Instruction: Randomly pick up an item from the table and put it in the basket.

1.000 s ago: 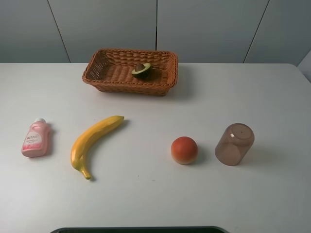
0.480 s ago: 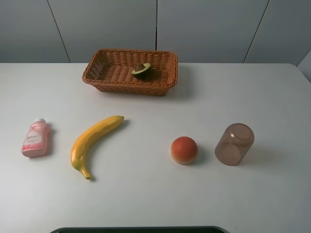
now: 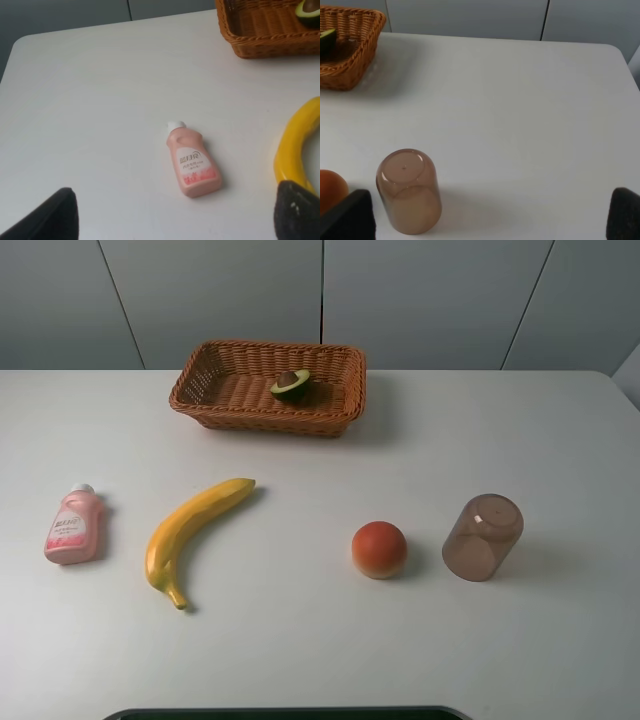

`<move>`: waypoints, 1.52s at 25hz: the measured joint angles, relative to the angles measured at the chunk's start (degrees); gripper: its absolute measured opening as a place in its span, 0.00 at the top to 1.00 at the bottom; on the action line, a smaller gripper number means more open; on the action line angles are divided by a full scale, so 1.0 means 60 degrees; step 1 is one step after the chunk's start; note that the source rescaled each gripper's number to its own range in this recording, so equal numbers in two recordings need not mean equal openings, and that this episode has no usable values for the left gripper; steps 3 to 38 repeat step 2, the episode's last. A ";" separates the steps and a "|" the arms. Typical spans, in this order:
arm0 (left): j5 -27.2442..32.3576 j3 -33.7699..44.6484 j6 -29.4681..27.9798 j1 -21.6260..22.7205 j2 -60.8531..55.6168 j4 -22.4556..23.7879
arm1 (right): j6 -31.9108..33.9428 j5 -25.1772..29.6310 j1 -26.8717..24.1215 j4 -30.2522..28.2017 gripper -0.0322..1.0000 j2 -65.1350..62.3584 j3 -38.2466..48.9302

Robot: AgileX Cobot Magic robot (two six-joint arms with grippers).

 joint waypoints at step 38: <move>0.0000 0.0000 0.0000 0.0000 0.0000 0.0000 | 0.0000 0.0000 0.0000 0.0000 0.00 0.0000 0.0000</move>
